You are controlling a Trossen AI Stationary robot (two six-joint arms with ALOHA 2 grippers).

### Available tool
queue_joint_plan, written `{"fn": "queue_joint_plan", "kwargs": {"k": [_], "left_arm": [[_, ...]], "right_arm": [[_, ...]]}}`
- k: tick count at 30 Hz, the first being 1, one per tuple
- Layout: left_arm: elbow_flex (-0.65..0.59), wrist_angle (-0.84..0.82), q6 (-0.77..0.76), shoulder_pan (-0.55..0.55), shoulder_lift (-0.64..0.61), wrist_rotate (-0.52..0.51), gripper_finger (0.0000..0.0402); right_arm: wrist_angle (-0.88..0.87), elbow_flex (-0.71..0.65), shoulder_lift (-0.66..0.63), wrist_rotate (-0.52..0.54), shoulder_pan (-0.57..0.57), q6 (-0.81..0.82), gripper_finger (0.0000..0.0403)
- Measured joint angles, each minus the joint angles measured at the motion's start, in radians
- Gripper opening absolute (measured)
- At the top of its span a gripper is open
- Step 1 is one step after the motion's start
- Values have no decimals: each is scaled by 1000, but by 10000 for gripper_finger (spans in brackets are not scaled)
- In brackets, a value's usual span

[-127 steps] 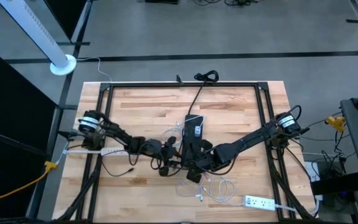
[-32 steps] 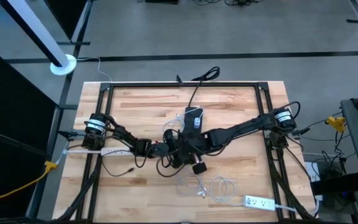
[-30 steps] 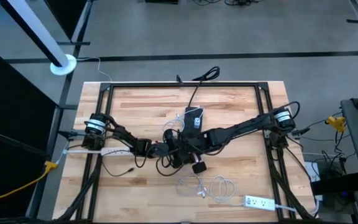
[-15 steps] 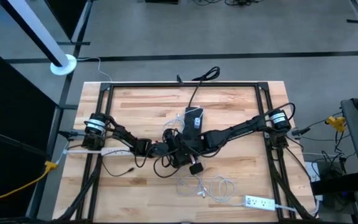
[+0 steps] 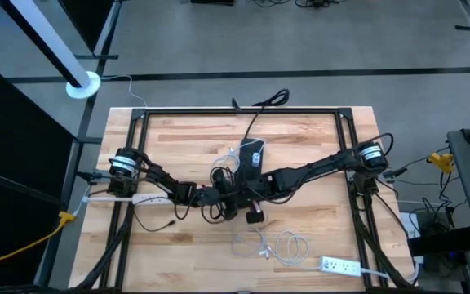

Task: Insert USB
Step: Insert the black charger cable into the black outlet extension

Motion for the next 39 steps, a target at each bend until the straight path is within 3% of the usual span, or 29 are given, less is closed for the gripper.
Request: {"fn": "queue_joint_plan", "kwargs": {"k": [5,14,22,31,39], "left_arm": [[-16,20,-7,0,0,-4,63],[-42,45,-33,0,-1,-7,64],[-50,73,-39,0,0,-9,63],[-51,77,-41,0,0,-8,64],[-52,77,-49,0,0,-7,63]], "right_arm": [[97,-97,-75,85,16,121,4],[632,-366,-141,188,49,323,3],[827,-471,-135,377,106,348,3],[1042,-528,-42,386,118,397,3],[1071,-527,-6,424,149,337,3]]}}
